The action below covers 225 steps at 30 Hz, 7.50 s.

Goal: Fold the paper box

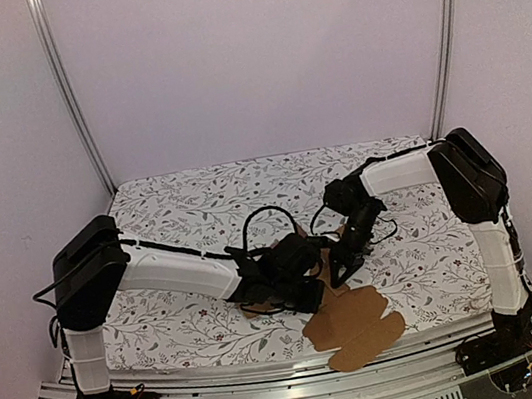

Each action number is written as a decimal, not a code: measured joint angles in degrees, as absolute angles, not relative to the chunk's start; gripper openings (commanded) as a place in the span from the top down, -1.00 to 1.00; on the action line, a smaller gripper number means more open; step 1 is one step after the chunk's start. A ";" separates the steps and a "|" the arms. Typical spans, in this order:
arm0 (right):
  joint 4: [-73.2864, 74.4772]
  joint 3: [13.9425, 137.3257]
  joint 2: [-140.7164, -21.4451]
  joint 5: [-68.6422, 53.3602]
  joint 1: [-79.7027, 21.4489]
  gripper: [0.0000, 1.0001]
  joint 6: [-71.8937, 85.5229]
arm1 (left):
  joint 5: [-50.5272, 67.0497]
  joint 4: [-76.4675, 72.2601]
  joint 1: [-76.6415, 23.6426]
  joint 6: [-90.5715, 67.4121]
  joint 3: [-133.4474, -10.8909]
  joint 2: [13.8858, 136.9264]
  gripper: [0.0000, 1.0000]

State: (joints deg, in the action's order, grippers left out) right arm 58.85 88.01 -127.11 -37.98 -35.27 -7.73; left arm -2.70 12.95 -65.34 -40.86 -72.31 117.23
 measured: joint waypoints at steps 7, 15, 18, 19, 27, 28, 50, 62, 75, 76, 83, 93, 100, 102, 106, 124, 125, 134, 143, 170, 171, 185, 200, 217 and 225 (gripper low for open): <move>58.24 87.83 -126.32 -35.11 -36.14 0.93 -7.73 | -3.92 13.15 -65.25 -38.81 -70.39 115.72 1.00; 58.63 88.29 -126.39 -34.41 -36.47 0.93 -7.68 | -3.84 12.93 -65.23 -36.60 -70.30 115.72 1.00; 58.85 88.49 -126.48 -34.26 -36.51 0.93 -7.68 | -3.84 12.97 -65.23 -36.27 -70.35 115.72 1.00; 58.85 88.49 -126.50 -34.24 -36.51 0.93 -7.70 | -3.84 13.02 -65.23 -36.12 -70.37 115.72 1.00; 59.22 88.86 -126.72 -34.15 -36.60 0.92 -7.70 | -4.19 15.94 -65.19 -33.82 -72.49 116.05 1.00; 59.29 88.90 -126.74 -34.15 -36.60 0.92 -7.70 | -4.16 16.78 -65.19 -33.61 -73.23 116.42 1.00; 57.12 86.56 -124.46 -30.26 -36.84 1.00 -3.70 | -8.54 22.35 -65.58 -31.44 -78.67 119.81 1.00; 51.66 83.00 -119.74 -20.34 -38.98 1.00 0.84 | -9.91 17.78 -64.95 -30.15 -77.54 119.94 1.00; 51.16 83.29 -119.52 -19.97 -36.69 0.97 -0.32 | -24.32 12.01 -63.18 -34.06 -54.30 94.28 -0.16; 51.16 83.29 -119.52 -20.03 -36.49 0.96 -0.43 | -23.92 10.87 -61.54 -35.75 -53.39 92.33 -0.18; 51.18 83.29 -119.44 -21.06 -35.77 0.81 -1.37 | -13.91 2.22 -49.74 -46.00 -45.50 93.34 -0.26; 51.22 83.29 -119.33 -22.02 -34.94 0.66 -1.76 | 0.91 -14.11 -46.44 -55.48 -43.79 101.93 0.14; 51.86 83.46 -119.04 -22.04 -34.61 0.52 -2.02 | 7.84 -20.99 -45.17 -59.44 -44.36 106.85 0.90; 53.65 84.47 -118.98 -22.00 -34.09 0.42 -2.72 | 8.93 -22.11 -44.95 -59.72 -44.62 107.18 1.00; 57.98 87.35 -115.74 -21.32 -30.63 0.19 -5.02 | 10.15 -22.96 -44.86 -56.25 -46.48 107.15 1.00; 63.29 106.34 -98.50 -19.99 -22.76 -0.40 -35.88 | 3.99 -9.32 -53.95 -18.06 -52.47 94.78 1.00; 64.84 106.30 -101.34 -19.99 -23.16 -0.39 -36.95 | 3.27 -9.34 -54.48 -17.28 -52.01 94.21 1.00; 73.49 104.18 -108.38 -20.71 -26.50 -0.36 -39.03 | -2.02 -11.64 -55.86 -14.26 -46.74 92.27 1.00; 74.59 104.18 -110.02 -20.56 -26.85 -0.31 -38.41 | -2.59 -14.22 -55.88 -13.10 -46.22 92.25 1.00; 76.97 106.61 -117.34 -24.03 -26.85 0.91 -36.71 | -6.52 -14.72 -56.80 -12.78 -46.17 91.05 1.00; 76.99 106.65 -117.34 -24.08 -26.85 0.94 -36.88 | -6.66 -14.68 -56.84 -12.78 -46.41 91.31 1.00; 75.53 106.74 -115.35 -14.92 -28.53 1.00 -36.95 | -10.83 -15.68 -57.30 -15.11 -46.78 92.99 0.35; 51.77 94.13 -107.68 12.69 -42.44 1.00 -41.23 | -21.28 -20.75 -54.35 -26.26 -28.60 79.57 -0.04; 19.11 66.65 -99.92 27.90 -54.00 1.00 -51.00 | -3.05 -24.67 -37.71 -31.29 -34.02 98.24 0.06; 4.99 57.21 -95.59 30.96 -55.51 1.00 -56.07 | 11.09 -35.62 -38.89 -29.69 -34.35 101.69 0.09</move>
State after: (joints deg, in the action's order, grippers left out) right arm 4.99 57.21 -95.59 30.96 -55.51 -56.07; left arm 11.09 -35.62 -38.89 -29.69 -34.35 101.69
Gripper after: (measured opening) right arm 0.006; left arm 0.458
